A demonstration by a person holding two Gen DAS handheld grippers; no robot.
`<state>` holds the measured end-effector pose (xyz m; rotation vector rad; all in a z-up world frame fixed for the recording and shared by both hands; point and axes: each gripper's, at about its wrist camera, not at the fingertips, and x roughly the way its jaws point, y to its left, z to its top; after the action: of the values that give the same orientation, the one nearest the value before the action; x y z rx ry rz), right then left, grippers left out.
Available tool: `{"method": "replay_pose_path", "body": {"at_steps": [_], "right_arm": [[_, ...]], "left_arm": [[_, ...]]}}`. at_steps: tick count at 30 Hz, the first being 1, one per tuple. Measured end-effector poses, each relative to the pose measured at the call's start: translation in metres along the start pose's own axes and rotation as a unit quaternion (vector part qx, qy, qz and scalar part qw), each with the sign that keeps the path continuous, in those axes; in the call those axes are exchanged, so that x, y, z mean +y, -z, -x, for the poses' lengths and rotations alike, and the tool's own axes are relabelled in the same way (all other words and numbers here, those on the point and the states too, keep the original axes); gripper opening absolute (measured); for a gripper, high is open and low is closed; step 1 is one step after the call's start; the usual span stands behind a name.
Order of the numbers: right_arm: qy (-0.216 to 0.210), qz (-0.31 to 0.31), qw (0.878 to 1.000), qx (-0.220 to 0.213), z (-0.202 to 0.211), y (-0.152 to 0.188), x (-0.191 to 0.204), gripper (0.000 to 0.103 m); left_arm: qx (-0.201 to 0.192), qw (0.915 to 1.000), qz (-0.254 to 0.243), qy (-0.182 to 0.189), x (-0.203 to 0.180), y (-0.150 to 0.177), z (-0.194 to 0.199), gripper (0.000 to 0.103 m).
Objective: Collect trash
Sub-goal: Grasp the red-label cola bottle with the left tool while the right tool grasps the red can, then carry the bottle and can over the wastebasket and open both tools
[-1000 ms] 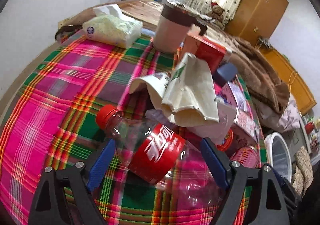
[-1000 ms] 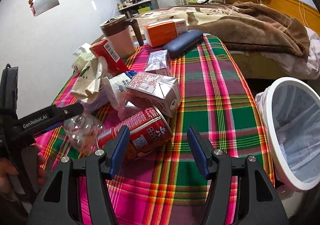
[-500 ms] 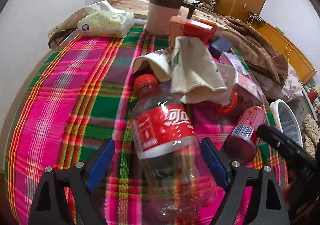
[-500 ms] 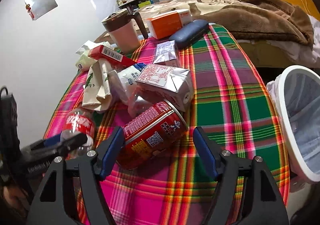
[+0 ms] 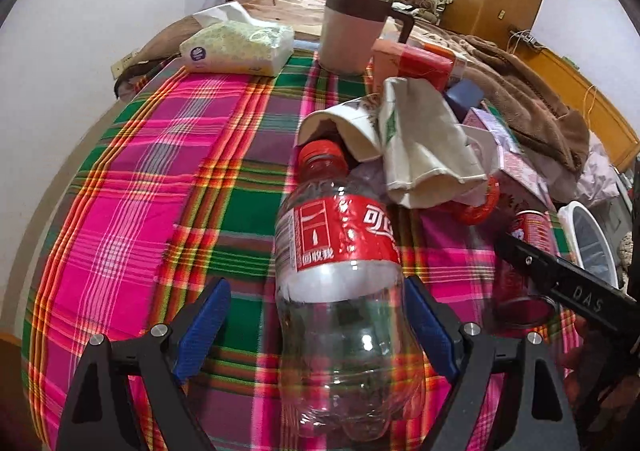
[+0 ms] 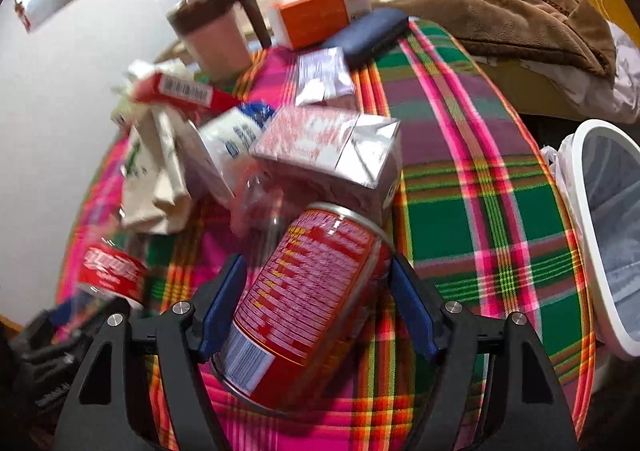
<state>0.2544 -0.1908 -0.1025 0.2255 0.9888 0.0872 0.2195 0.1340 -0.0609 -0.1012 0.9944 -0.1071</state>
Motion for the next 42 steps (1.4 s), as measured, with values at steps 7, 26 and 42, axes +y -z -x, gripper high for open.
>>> {"method": "replay_pose_path", "body": {"at_steps": [7,26,42], "right_arm": [[0.038,0.039,0.998,-0.023,0.013,0.011,0.001,0.074],[0.038,0.026,0.998,-0.038,0.023,0.023,-0.018,0.054],[0.019,0.026,0.994,-0.105,0.074,0.025,-0.036,0.054]], "left_arm": [[0.003,1.0000,0.007,-0.001,0.005,0.001,-0.005,0.078],[-0.023,0.9996,0.017,-0.003,-0.004,0.008,0.005,0.062],[-0.089,0.9959,-0.013,0.012,-0.048,0.018,0.056,0.062]]}}
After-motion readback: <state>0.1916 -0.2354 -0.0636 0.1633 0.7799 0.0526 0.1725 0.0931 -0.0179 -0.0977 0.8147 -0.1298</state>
